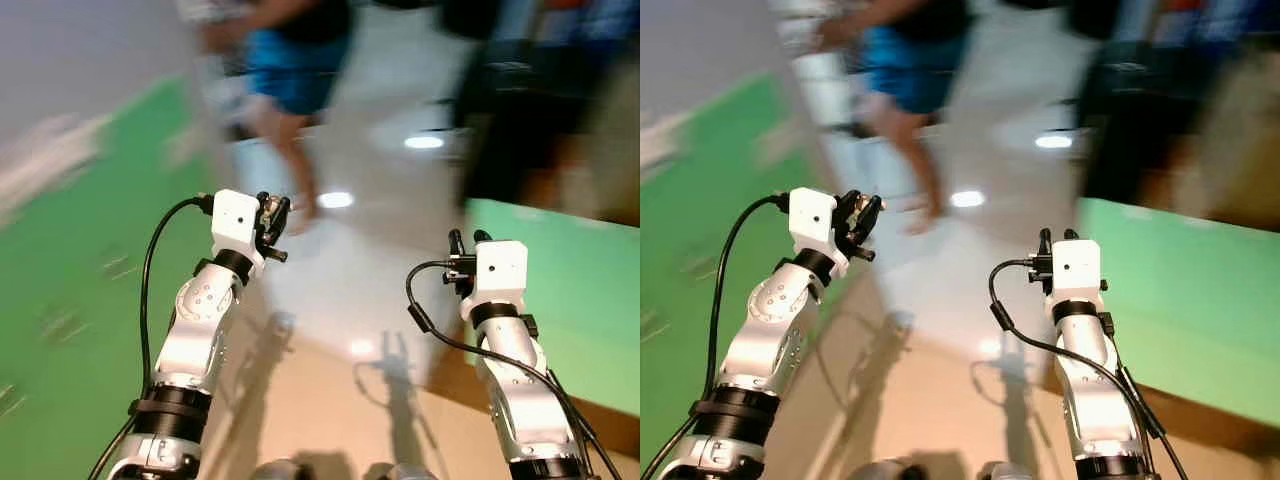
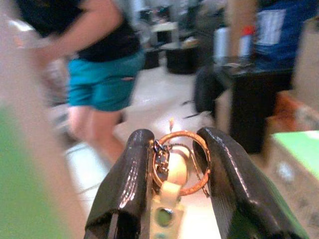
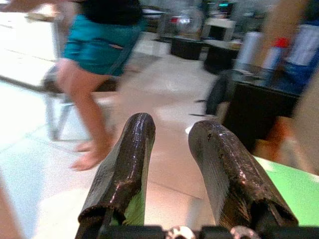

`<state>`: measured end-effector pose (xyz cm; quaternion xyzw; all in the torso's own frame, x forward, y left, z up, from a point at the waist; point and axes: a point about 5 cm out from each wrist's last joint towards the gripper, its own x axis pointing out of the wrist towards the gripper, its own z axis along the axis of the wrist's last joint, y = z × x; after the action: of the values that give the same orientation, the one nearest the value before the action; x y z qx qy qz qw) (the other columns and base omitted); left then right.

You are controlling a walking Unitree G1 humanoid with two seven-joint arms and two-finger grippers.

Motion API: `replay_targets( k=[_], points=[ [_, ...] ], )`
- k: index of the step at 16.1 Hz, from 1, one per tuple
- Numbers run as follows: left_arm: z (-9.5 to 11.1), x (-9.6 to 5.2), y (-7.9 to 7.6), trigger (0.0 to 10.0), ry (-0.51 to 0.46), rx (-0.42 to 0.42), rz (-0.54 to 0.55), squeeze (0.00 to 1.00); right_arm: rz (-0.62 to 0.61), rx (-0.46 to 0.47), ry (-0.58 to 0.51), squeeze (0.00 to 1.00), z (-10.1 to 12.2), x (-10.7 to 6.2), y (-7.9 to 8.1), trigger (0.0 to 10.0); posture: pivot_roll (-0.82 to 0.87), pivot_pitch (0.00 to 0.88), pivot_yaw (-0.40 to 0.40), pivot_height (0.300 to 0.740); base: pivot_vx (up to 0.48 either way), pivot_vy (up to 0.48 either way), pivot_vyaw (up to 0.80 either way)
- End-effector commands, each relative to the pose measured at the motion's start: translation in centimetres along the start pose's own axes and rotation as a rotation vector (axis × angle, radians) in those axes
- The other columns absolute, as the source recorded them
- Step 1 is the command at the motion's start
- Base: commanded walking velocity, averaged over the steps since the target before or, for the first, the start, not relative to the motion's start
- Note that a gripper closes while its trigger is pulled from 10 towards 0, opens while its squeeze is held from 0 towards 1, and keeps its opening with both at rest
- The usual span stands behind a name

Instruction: Hang keys on a hook

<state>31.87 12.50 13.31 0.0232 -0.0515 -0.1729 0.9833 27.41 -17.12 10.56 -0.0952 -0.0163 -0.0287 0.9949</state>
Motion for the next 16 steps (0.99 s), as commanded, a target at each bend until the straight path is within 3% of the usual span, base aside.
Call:
replay_targets(
  k=[1,8,11,16],
  points=[
    [0.5,0.0,-0.6,0.0,-0.031,0.019,-0.028,0.0,0.007,-0.01,-0.008,0.0,0.1,0.3,-0.1,10.0,-0.19,0.034,0.054,0.74,0.0,0.0,0.77],
    [0.7,-0.3,-1.3,0.0,-0.05,0.017,-0.063,0.0,-0.002,0.002,-0.005,0.0,-0.2,-0.1,-0.1,10.0,-0.2,0.038,0.06,0.74,0.0,0.0,0.72],
    [1.0,-0.2,-1.5,0.0,-0.067,0.045,-0.077,0.0,-0.006,-0.003,-0.002,0.0,-0.3,-0.1,0.0,10.0,-0.2,0.044,0.065,0.74,0.0,0.0,0.0],
    [1.5,-0.2,-2.0,0.0,-0.09,0.047,-0.098,0.0,-0.006,0.006,-0.003,0.0,-0.3,-0.1,0.1,10.0,-0.2,0.049,0.067,0.74,0.272,-0.392,0.0]
  ],
)
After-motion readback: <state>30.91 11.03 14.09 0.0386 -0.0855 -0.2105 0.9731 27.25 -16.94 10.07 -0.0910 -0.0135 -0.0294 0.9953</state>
